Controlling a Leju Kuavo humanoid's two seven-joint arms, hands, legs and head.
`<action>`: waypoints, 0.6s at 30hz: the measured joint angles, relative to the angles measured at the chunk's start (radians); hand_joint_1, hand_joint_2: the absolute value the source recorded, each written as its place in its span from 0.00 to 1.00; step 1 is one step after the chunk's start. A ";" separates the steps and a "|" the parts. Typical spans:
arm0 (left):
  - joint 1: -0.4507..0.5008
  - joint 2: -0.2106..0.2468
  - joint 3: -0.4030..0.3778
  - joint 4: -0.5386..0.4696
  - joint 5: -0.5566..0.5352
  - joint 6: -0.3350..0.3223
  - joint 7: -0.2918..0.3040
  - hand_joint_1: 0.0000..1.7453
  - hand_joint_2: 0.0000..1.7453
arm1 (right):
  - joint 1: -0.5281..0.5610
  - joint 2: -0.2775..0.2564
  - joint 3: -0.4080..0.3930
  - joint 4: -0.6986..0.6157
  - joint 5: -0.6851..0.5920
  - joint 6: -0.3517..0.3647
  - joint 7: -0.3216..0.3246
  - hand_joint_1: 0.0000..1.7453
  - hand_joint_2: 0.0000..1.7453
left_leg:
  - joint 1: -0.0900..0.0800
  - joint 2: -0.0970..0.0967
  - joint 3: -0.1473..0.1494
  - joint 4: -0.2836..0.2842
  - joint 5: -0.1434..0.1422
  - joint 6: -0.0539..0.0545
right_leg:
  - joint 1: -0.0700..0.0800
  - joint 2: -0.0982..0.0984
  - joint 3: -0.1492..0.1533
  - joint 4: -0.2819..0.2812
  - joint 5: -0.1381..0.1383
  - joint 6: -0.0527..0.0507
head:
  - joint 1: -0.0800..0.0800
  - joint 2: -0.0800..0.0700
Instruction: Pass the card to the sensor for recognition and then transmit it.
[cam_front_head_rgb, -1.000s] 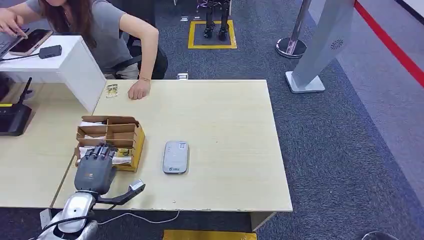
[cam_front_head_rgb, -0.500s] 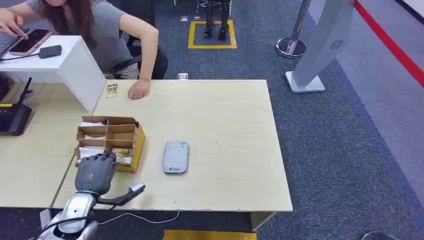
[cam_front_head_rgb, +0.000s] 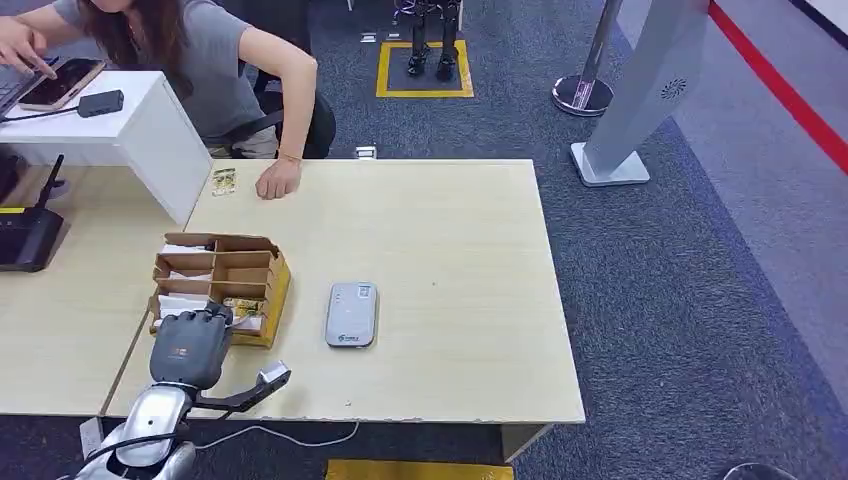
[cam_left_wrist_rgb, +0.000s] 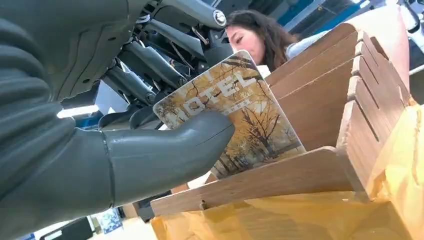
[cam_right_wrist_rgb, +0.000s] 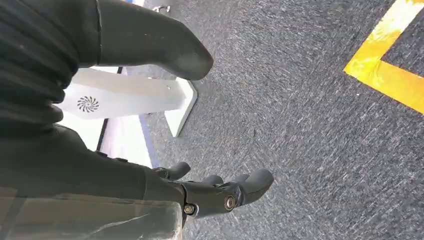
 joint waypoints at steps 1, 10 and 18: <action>0.000 0.002 0.000 -0.007 -0.002 0.011 0.000 1.00 1.00 | 0.001 0.000 0.000 0.000 0.000 0.000 0.000 0.00 1.00 | 0.000 0.000 0.000 0.000 0.000 0.000 | 0.000 0.000 0.000 0.000 0.000 0.000 | 0.000 0.000; -0.042 0.097 -0.031 -0.134 -0.078 0.110 0.184 1.00 1.00 | 0.000 0.005 0.000 0.000 0.002 0.000 -0.003 0.00 1.00 | 0.001 0.000 0.000 0.000 0.000 0.000 | 0.001 0.000 0.000 0.000 0.000 0.000 | 0.000 0.000; -0.142 0.243 -0.177 -0.164 -0.079 0.118 0.302 1.00 1.00 | -0.013 0.014 0.000 0.000 0.002 0.000 -0.003 0.00 1.00 | 0.001 0.000 0.000 0.000 0.001 -0.002 | 0.001 0.000 0.000 0.001 0.000 -0.001 | 0.000 0.000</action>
